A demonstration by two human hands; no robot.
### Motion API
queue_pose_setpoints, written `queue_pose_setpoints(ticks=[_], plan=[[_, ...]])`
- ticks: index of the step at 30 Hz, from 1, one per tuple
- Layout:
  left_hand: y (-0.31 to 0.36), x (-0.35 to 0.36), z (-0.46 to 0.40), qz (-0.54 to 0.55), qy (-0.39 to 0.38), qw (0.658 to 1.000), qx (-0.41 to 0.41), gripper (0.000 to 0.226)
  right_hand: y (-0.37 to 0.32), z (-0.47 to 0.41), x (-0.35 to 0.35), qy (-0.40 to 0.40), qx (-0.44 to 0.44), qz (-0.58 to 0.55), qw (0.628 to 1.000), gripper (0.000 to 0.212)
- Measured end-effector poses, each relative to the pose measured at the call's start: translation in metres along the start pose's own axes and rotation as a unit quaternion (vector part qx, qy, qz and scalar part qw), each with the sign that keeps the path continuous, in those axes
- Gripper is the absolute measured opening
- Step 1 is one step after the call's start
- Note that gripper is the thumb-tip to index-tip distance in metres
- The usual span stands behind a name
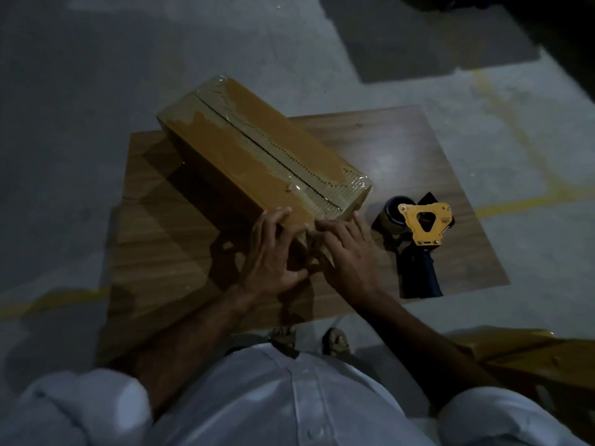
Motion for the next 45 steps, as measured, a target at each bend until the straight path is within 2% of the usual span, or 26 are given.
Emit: queue_pose_setpoints(ticks=[2,7,10,14,19,23,29,34,38,41,45], plan=[[-0.007,0.000,0.002,0.038,0.018,0.999,-0.009,0.079,-0.009,0.001,-0.001,0.024,0.000,-0.004,1.000,0.030],[-0.037,-0.035,0.004,0.096,-0.032,0.993,0.066,0.068,-0.039,-0.010,0.009,0.012,0.012,-0.032,0.999,0.032],[-0.051,-0.061,0.000,0.110,-0.035,0.992,0.044,0.062,-0.049,-0.024,0.016,-0.022,0.006,-0.068,0.997,0.034],[-0.059,-0.073,0.006,0.125,-0.036,0.991,0.039,0.063,-0.041,-0.047,0.017,-0.033,0.021,-0.093,0.995,0.023],[-0.065,-0.070,0.003,0.196,0.057,0.978,-0.034,0.028,-0.030,-0.066,0.029,-0.026,0.020,-0.079,0.996,0.021],[-0.065,-0.059,0.007,0.155,0.118,0.981,0.003,0.025,-0.027,-0.061,0.036,0.007,-0.007,-0.075,0.997,0.025],[-0.066,-0.051,0.010,0.071,0.111,0.989,0.062,0.035,-0.025,-0.053,0.039,-0.002,-0.032,-0.060,0.998,0.024],[-0.061,-0.052,0.009,0.012,0.097,0.995,0.030,0.043,-0.025,-0.053,0.036,-0.025,-0.044,-0.043,0.998,0.033],[-0.044,-0.060,-0.005,-0.040,0.118,0.992,0.014,0.044,0.013,-0.054,0.021,-0.034,-0.003,-0.102,0.994,0.042],[-0.021,-0.052,-0.024,-0.020,0.111,0.993,0.036,0.031,0.027,-0.065,0.022,-0.055,-0.030,-0.107,0.992,0.033],[-0.022,-0.040,-0.030,-0.043,0.104,0.992,0.051,0.028,0.029,-0.061,0.031,-0.016,-0.045,-0.095,0.994,0.024]])
Point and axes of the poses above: each hand's wrist, its own z-axis away from the middle knuckle, its own x-axis out of the palm, y = z × x, the point moved 7 cm from there along -z, towards the middle knuckle, and after that the axes turned 7 degrees about z, right-handed, at the moved point
